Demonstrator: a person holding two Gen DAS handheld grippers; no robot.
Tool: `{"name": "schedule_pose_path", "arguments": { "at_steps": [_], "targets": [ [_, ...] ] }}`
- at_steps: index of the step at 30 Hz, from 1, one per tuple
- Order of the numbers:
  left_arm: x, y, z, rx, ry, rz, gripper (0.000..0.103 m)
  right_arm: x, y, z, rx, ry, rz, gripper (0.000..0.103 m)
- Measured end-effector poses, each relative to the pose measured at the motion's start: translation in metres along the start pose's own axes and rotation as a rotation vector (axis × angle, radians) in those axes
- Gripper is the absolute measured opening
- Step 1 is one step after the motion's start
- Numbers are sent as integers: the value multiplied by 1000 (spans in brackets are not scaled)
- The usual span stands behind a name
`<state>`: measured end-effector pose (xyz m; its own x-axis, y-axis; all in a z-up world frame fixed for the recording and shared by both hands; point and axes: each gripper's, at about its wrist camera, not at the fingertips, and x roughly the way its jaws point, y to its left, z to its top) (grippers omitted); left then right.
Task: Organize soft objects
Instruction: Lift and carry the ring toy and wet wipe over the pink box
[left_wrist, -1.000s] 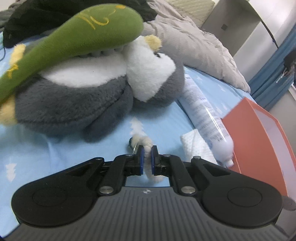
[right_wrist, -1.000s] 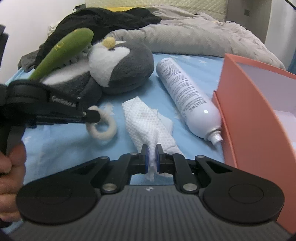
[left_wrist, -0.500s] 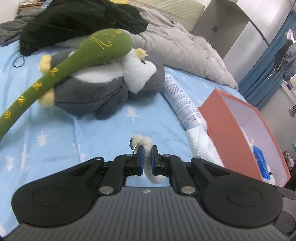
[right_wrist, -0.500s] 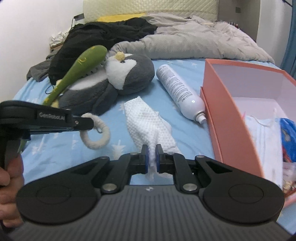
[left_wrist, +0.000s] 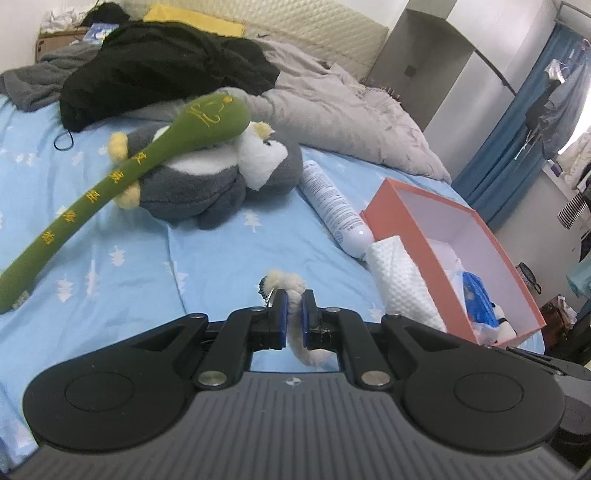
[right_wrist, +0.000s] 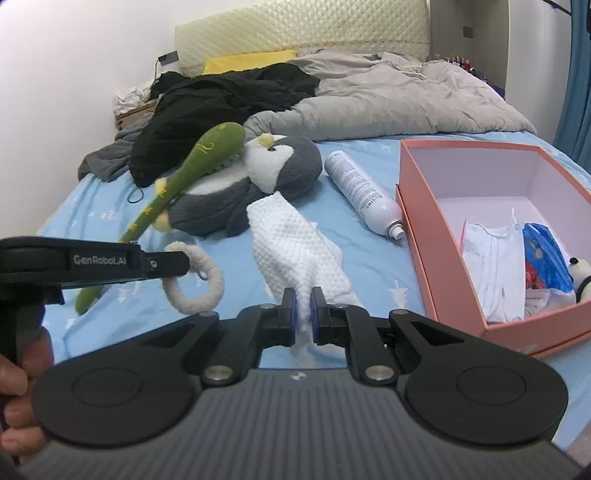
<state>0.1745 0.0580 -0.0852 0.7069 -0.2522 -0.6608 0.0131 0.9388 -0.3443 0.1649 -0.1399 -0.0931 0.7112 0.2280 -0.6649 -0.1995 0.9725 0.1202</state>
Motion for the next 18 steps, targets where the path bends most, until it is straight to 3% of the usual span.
{"name": "schedule_pose_path", "arguments": {
  "at_steps": [8,18],
  "targets": [
    [-41,-21,-9,52,-35,-18,9,-39,3,-4,23,-35,23,12],
    [-55,-65,-25,126,-18,-101,9,-79,-15,-10,57,-88,-21,12]
  ]
}}
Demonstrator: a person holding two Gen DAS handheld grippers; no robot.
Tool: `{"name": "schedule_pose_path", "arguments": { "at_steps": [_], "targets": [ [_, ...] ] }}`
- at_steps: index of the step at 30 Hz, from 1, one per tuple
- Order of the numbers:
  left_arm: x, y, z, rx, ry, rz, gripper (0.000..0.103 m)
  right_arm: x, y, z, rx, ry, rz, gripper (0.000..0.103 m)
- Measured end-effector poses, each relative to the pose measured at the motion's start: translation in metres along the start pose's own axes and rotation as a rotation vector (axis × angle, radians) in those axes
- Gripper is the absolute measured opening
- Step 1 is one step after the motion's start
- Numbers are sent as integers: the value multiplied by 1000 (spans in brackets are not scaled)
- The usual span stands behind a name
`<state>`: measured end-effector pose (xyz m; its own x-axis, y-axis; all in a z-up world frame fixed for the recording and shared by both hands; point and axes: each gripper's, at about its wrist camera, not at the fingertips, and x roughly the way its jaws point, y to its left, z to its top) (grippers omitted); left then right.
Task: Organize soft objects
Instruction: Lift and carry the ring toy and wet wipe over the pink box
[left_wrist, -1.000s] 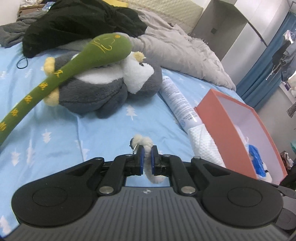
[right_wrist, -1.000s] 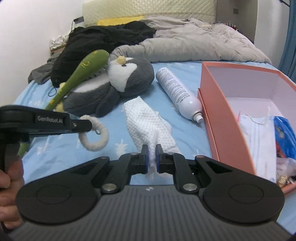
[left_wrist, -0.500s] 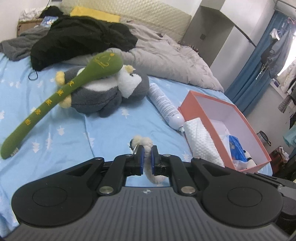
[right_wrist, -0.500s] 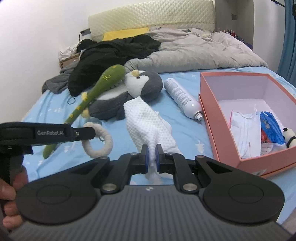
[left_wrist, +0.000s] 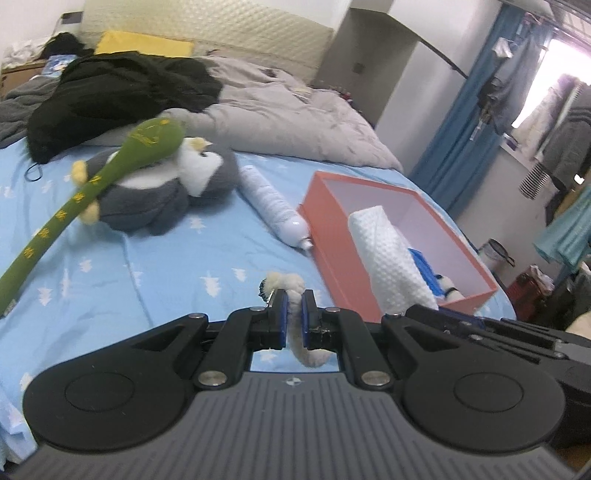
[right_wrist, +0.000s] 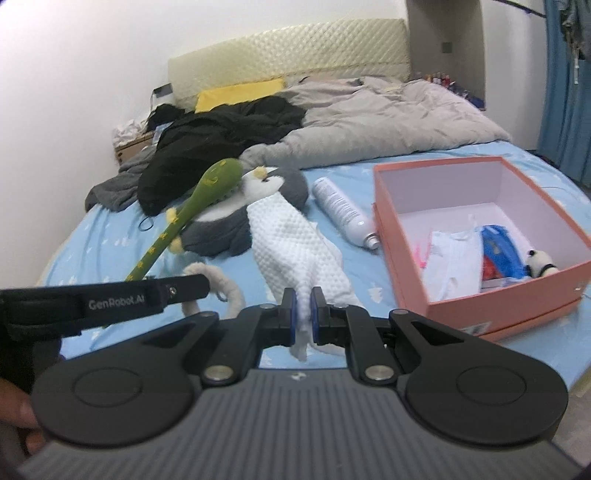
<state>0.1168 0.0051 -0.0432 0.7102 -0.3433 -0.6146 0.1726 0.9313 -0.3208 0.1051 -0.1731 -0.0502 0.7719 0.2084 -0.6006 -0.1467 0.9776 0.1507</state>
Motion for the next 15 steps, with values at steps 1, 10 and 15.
{"name": "schedule_pose_path", "arguments": {
  "at_steps": [1,10,15],
  "targets": [
    [-1,-5,0,10,1,-8,9,-4,-4,0,7,-7,-6,12],
    [2,-50,2,76,17,-80,9,-35,-40,-9,75,-34,-74,12],
    [9,-74,3,110,29,-112,9,-47,-59,-9,97,-47,-98,12]
  ]
}}
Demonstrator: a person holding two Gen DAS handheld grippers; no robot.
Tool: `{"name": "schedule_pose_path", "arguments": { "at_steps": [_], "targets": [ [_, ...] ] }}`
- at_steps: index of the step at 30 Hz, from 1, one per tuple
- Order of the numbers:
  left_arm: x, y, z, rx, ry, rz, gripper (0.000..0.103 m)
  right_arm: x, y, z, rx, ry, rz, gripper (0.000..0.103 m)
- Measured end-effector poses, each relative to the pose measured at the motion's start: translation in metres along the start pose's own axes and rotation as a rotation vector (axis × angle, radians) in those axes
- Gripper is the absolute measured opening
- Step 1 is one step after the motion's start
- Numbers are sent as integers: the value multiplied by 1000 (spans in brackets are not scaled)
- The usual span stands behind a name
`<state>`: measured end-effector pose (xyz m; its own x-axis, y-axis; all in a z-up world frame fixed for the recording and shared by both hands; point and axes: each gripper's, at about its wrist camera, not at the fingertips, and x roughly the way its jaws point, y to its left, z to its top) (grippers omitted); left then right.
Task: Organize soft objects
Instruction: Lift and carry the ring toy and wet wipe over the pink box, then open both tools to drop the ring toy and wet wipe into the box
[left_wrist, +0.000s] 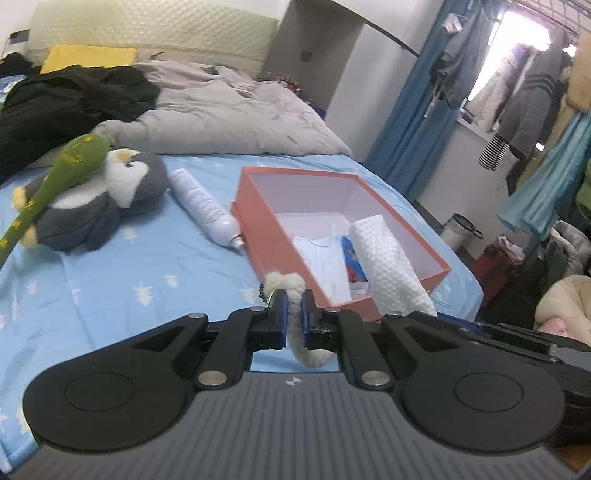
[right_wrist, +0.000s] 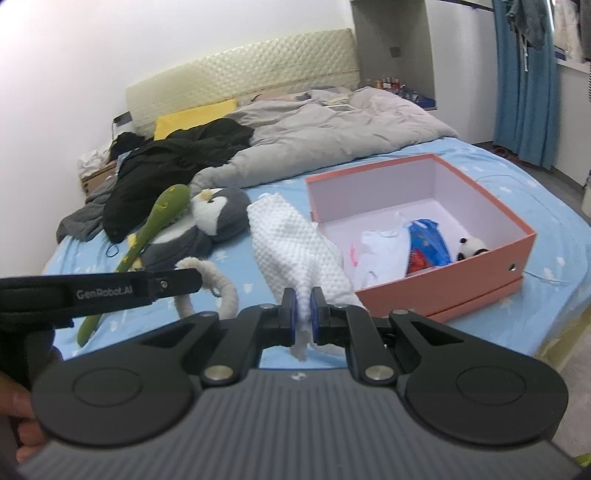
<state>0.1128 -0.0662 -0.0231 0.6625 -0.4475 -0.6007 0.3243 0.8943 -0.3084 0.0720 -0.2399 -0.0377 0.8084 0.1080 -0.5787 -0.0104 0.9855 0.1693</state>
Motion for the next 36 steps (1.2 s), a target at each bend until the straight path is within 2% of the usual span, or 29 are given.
{"name": "schedule_pose_path", "arguments": {
  "at_steps": [10,19,28,36],
  "targets": [
    [40,-20,40,44,9,-22,9,8,-33,21,51,-20,-25,12],
    [109,-29,82,55,46,-39,9,43,-60,59,49,-31,-49,12],
    [199,-35,106,85,128,-45,9,106,-94,86,87,45,-70,13],
    [275,-23,120,68,193,-44,9,166,-126,89,129,126,-95,13]
  ]
}}
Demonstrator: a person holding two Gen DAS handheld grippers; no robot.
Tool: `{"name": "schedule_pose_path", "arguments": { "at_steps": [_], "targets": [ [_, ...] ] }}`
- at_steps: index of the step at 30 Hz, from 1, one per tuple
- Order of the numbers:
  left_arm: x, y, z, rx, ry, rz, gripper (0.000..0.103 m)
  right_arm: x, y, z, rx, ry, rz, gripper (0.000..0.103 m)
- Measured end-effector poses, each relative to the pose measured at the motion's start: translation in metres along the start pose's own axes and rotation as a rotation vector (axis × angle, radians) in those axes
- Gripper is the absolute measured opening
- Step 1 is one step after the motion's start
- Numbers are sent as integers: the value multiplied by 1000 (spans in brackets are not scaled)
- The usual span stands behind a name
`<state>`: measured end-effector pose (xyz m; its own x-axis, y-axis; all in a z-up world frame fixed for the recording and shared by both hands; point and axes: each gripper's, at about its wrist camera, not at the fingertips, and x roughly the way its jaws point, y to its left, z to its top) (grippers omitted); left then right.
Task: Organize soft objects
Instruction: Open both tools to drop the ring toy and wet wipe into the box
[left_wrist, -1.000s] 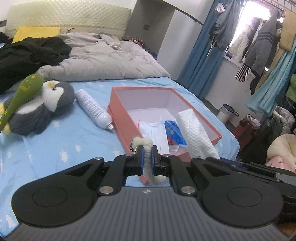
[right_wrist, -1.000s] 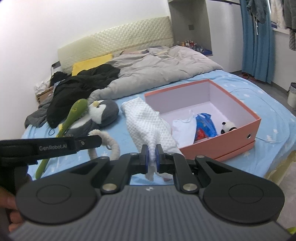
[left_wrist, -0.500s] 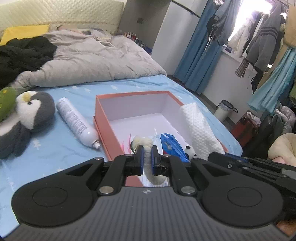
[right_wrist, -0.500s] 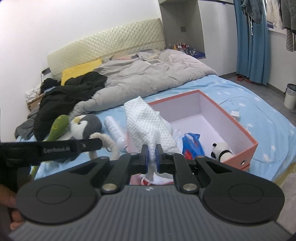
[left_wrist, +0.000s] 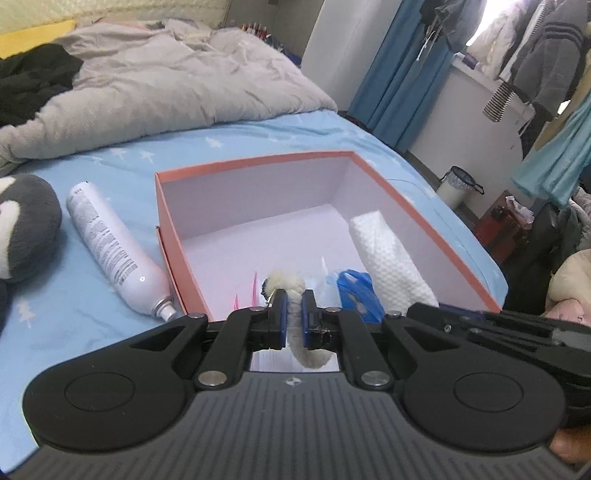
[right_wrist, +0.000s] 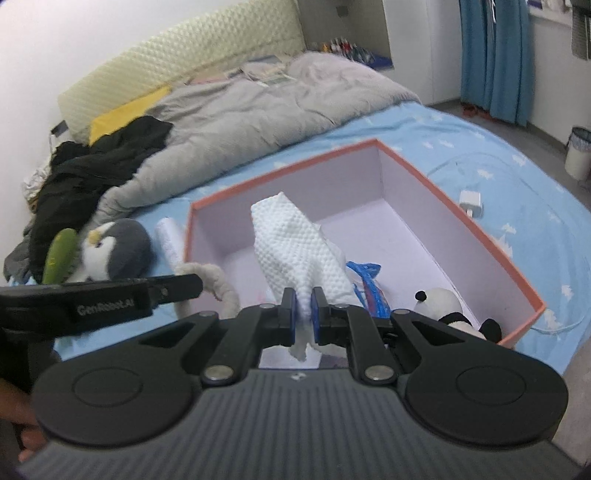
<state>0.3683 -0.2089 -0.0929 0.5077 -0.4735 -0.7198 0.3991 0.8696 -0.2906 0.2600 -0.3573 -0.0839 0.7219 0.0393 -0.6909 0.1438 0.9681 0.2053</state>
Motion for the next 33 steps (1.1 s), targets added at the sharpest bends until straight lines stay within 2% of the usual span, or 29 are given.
{"name": "schedule_pose_path", "arguments": {
  "at_steps": [4,8,9,10,11,12,14,22,33],
  "targets": [
    [28,8,8,0,25,2,9,28,-8,4,10,34,-18,14],
    [40,14,11,-5,22,7,11,46,-10,8,-4,50,-33,16],
    [42,16,12,-13,32,9,15,49,-9,8,-7,52,-38,19],
    [43,18,12,-17,39,4,24,51,-9,8,-8,57,-43,25],
    [43,20,12,-18,42,3,38,53,-9,8,-7,60,-49,30],
    [39,20,10,-16,33,6,43,54,-9,8,-2,62,-46,40],
    [32,19,9,-2,13,6,47,52,-9,8,12,58,-30,45],
    [-18,5,5,24,-42,8,46,20,1,8,-5,17,-30,46],
    [-129,-31,-16,67,-150,-11,47,-72,19,-1,7,-94,-11,46]
  ]
}}
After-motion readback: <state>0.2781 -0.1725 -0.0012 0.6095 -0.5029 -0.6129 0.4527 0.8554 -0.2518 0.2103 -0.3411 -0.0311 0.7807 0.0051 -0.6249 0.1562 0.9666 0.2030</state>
